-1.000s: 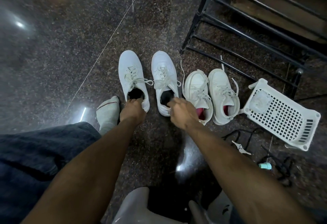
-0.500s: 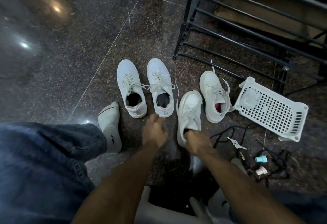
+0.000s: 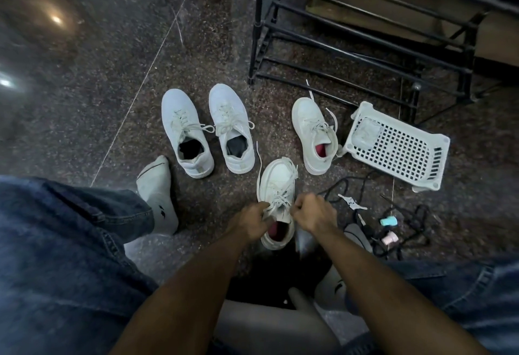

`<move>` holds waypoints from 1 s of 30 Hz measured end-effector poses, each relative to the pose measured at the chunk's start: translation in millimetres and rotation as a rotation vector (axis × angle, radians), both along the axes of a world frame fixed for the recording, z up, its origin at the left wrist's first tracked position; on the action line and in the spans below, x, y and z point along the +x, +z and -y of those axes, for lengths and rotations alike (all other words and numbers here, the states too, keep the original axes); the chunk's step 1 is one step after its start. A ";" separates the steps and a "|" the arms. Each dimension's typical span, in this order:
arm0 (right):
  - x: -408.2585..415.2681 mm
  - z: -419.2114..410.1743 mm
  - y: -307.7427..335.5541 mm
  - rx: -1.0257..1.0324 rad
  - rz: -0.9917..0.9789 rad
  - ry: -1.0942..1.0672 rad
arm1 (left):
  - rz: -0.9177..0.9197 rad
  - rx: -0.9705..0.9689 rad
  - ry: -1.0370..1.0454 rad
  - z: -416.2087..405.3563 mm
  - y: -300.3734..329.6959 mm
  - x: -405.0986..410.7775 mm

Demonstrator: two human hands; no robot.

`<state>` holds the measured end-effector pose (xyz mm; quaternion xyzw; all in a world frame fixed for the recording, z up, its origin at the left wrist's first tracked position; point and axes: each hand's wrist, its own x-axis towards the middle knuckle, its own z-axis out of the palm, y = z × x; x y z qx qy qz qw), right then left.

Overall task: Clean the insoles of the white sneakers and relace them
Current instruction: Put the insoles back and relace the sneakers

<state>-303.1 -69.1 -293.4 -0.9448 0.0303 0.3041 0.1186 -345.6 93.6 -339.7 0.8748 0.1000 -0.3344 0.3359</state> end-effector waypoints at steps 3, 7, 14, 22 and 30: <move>0.5 3.2 -5.3 0.019 -0.100 -0.030 | -0.015 0.048 0.036 5.0 1.2 3.0; -11.3 2.0 -17.7 0.055 -0.083 0.022 | -0.014 0.092 0.033 5.3 3.2 6.2; -21.8 11.7 -22.7 0.032 -0.114 0.047 | -0.110 0.134 0.008 18.2 7.4 14.8; -11.3 3.3 -23.6 0.249 -0.155 -0.148 | -0.042 -0.209 0.334 23.4 7.7 24.7; -5.6 17.1 -6.3 0.764 -0.317 -0.702 | -0.170 -0.666 0.766 25.1 38.8 42.8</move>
